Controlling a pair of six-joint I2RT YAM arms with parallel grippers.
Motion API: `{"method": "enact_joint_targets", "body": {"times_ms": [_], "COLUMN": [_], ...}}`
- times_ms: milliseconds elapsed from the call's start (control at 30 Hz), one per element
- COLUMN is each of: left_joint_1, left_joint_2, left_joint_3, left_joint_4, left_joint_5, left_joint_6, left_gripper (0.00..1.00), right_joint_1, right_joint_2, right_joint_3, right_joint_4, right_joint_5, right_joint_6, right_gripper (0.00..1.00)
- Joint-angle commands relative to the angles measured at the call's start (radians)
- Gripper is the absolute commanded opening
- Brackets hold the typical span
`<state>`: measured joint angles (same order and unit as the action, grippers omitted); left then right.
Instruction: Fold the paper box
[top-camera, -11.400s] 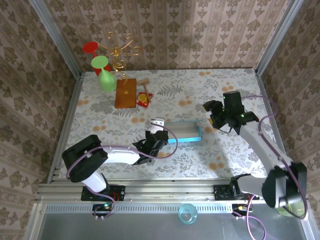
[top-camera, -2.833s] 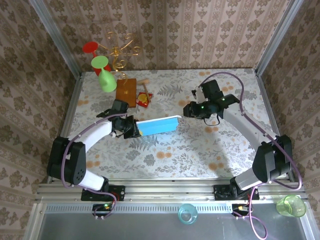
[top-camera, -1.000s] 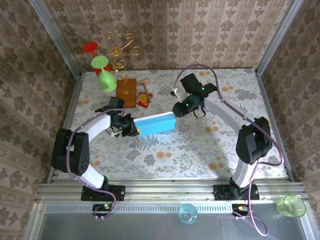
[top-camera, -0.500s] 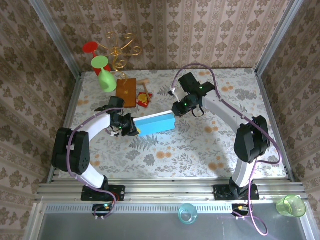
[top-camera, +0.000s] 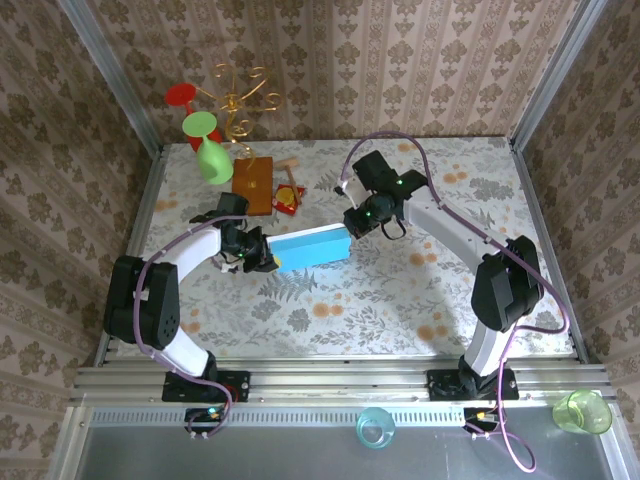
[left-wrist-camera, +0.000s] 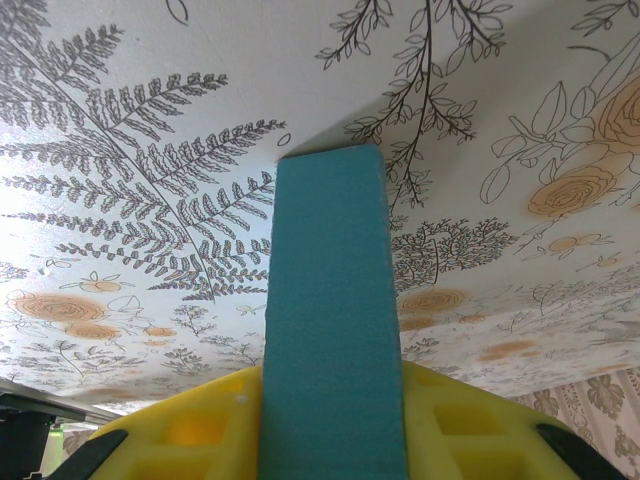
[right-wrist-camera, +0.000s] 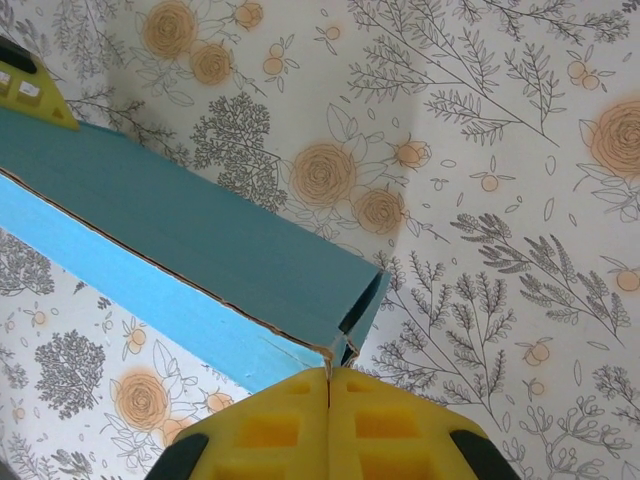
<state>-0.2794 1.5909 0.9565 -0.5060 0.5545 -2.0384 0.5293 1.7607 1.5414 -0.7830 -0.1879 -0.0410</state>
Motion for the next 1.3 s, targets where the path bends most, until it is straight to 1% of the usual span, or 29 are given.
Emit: {"method": "enact_joint_targets", "body": {"times_ms": [0, 567, 967, 1067, 1267], "left_joint_1": [0.014, 0.006, 0.006, 0.007, 0.007], "left_joint_2": [0.038, 0.043, 0.046, 0.046, 0.049], "left_joint_3": [-0.019, -0.024, -0.024, -0.024, -0.024], "left_joint_4": [-0.05, -0.014, -0.006, -0.003, 0.004], "left_joint_5": [-0.108, -0.107, -0.103, -0.102, -0.098], "left_joint_6": [0.008, -0.021, -0.023, -0.023, -0.021], "left_gripper": [0.06, 0.04, 0.04, 0.04, 0.05], "right_joint_1": [0.013, 0.014, 0.014, 0.014, 0.015], "right_joint_2": [-0.037, -0.084, -0.117, -0.134, -0.182], "right_joint_3": [-0.035, -0.173, -0.28, -0.315, -0.396], "right_joint_4": [0.016, 0.148, 0.241, 0.292, 0.363], "right_joint_5": [0.03, -0.003, 0.008, 0.018, 0.075], "right_joint_6": [0.03, 0.217, 0.271, 0.286, 0.282], "right_gripper": [0.0, 0.0, 0.0, 0.0, 0.0]}}
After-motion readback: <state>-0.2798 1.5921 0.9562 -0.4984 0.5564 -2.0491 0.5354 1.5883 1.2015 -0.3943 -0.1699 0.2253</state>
